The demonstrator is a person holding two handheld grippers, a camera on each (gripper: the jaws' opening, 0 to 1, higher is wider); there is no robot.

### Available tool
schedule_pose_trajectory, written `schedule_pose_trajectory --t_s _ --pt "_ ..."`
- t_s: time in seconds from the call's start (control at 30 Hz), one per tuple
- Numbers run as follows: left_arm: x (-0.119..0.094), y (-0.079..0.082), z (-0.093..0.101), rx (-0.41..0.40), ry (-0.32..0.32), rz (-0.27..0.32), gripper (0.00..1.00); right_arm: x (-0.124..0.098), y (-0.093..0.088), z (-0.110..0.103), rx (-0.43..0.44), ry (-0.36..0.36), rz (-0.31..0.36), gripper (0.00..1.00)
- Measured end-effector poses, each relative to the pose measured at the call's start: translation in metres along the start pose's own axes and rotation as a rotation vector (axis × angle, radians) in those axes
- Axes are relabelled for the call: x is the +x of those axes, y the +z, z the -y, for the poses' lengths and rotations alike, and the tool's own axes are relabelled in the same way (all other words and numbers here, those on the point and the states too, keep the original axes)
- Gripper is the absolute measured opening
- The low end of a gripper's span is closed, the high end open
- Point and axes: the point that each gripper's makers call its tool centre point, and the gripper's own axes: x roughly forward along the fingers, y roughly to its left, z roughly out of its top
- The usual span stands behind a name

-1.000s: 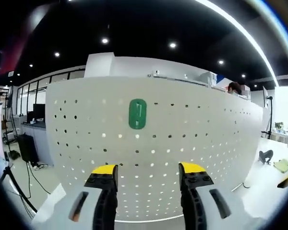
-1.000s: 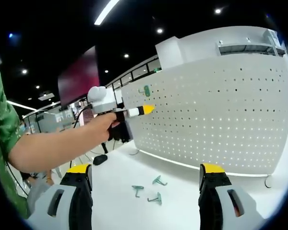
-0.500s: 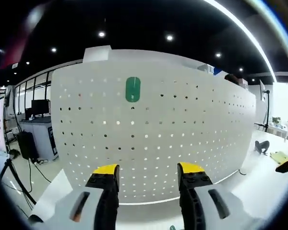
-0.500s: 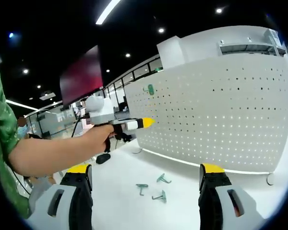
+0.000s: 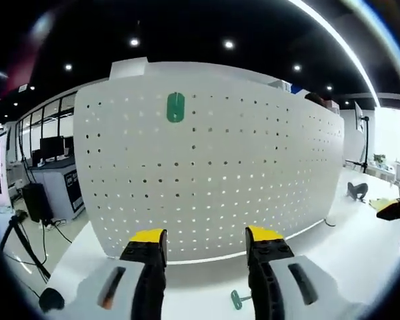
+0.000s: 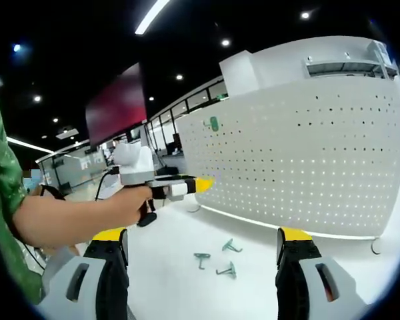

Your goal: Insert the hook assembly into the mounting plate slot until the hook locks in place.

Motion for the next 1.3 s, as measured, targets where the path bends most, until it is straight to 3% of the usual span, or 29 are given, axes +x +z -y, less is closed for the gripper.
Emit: schedule_pose_trajectory --t_s 0.73,1.3 --pt "-0.045 -0.031 0.008 -0.01 -0.019 -0.037 0.46 -0.009 -0.016 -0.014 -0.011 0.006 -0.031 0.93" --pt "-0.066 -0.039 0.017 -0.032 -0.037 -0.043 0.46 -0.006 -0.027 -0.016 -0.014 0.003 -0.068 0.91"
